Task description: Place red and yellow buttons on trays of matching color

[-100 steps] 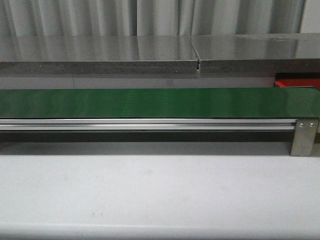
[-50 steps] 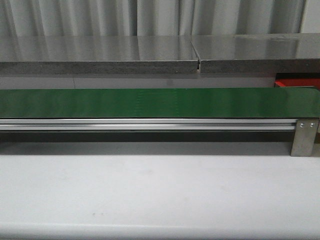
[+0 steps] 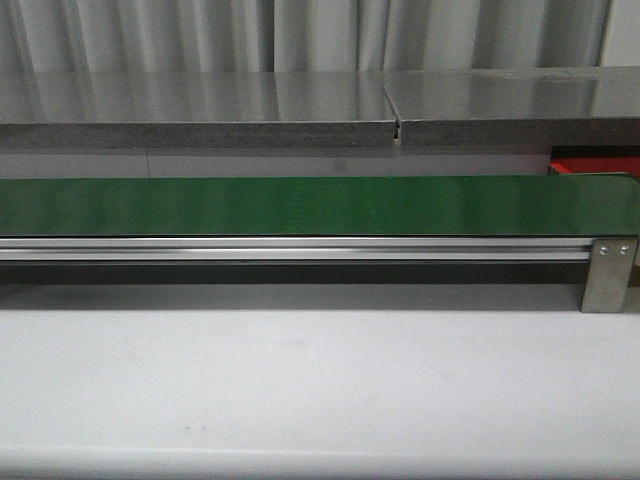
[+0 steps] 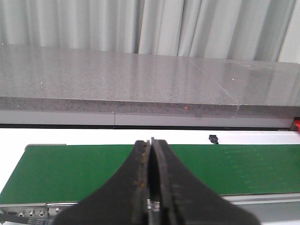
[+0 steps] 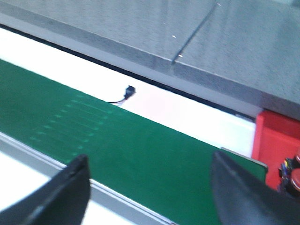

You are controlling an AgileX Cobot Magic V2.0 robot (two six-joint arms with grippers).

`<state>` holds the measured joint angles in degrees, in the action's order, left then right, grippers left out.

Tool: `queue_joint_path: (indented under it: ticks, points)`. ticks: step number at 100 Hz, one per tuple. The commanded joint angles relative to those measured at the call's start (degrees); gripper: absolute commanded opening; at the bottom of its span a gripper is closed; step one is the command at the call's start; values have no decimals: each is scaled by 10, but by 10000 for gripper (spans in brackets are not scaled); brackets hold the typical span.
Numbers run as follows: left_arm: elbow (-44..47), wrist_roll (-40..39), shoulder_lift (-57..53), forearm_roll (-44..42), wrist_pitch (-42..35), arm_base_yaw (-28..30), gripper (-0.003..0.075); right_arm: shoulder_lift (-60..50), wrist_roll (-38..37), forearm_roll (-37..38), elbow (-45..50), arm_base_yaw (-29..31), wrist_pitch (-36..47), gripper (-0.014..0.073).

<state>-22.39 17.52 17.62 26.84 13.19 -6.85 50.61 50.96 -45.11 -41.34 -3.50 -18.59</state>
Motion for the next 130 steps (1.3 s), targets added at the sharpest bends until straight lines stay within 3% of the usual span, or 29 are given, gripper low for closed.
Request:
queue_joint_path:
  ticks: [1, 18, 108, 120, 130]
  points:
    - [-15, -3, 5, 8, -41, -4, -20, -37, 7, -2, -5, -12, 34, 365]
    - [-15, -3, 5, 8, -41, -4, -20, -73, 7, -2, 10, -11, 33, -126]
    - [-15, -3, 5, 8, -41, -4, -20, -76, 6, -10, 17, -11, 65, -118]
    - [-15, -3, 5, 8, -41, -4, -20, -101, -42, 15, 33, -11, 109, -118]
    - [-15, -3, 5, 8, -41, -4, -20, -131, -157, 129, 58, -11, 134, -118]
